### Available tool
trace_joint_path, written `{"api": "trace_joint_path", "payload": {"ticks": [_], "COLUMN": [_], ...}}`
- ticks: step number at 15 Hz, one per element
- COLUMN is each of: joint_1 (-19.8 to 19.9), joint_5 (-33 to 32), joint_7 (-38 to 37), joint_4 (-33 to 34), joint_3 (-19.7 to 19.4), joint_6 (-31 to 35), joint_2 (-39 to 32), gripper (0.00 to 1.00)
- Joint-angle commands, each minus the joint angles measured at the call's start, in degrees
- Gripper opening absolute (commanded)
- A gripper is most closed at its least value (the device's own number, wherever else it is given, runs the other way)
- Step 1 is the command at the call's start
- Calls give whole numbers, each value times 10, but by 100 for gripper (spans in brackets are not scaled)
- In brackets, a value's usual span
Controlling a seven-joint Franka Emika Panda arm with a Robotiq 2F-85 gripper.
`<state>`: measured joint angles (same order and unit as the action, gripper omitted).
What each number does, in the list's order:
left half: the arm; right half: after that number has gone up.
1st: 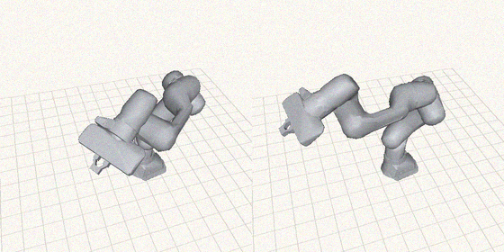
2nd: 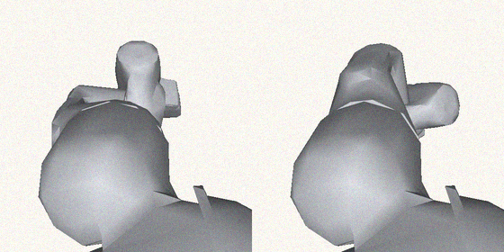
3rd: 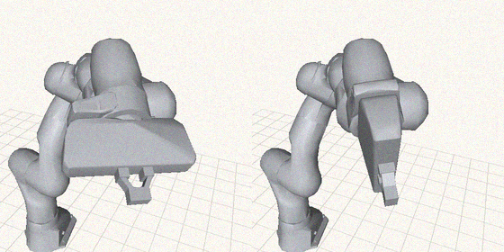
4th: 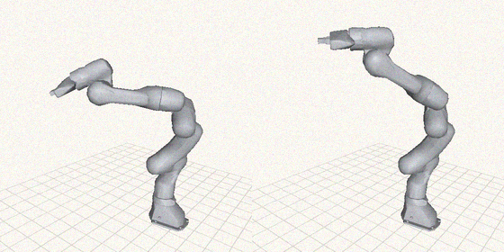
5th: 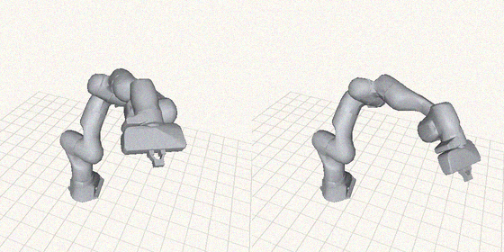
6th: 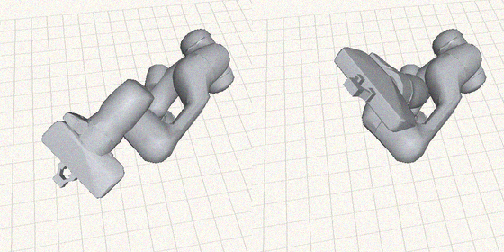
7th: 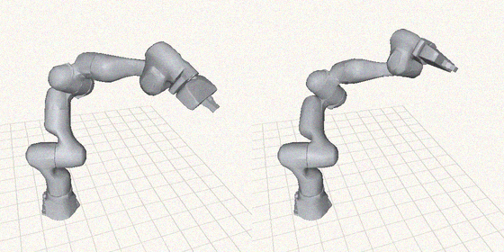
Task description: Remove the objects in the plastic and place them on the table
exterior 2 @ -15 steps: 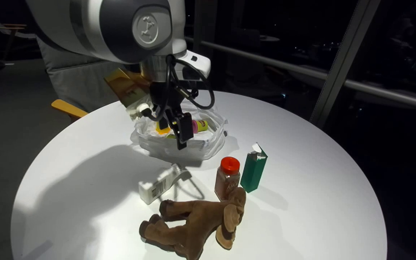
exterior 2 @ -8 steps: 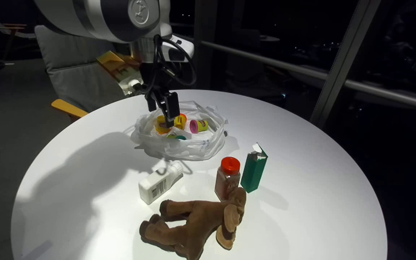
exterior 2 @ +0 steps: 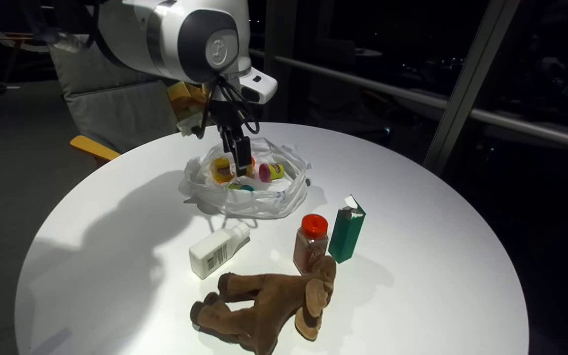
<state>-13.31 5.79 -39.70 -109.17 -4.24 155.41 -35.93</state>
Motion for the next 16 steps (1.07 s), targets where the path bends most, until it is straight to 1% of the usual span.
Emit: {"api": "trace_joint_path", "payload": {"ticks": [1, 5, 9, 11, 16], "joint_1": [-20, -30, -44, -43, -46], "joint_5": [9, 5, -4, -5, -16], "joint_7": [-75, -144, -197, -213, -249], "joint_4": [65, 90, 98, 103, 120], "joint_3": [-27, -40, -51, -49, -60], "joint_6": [-17, -31, -44, -54, -62], "joint_2": [-53, -81, -93, -100, -120], "gripper": [100, 100, 100, 100, 100]}}
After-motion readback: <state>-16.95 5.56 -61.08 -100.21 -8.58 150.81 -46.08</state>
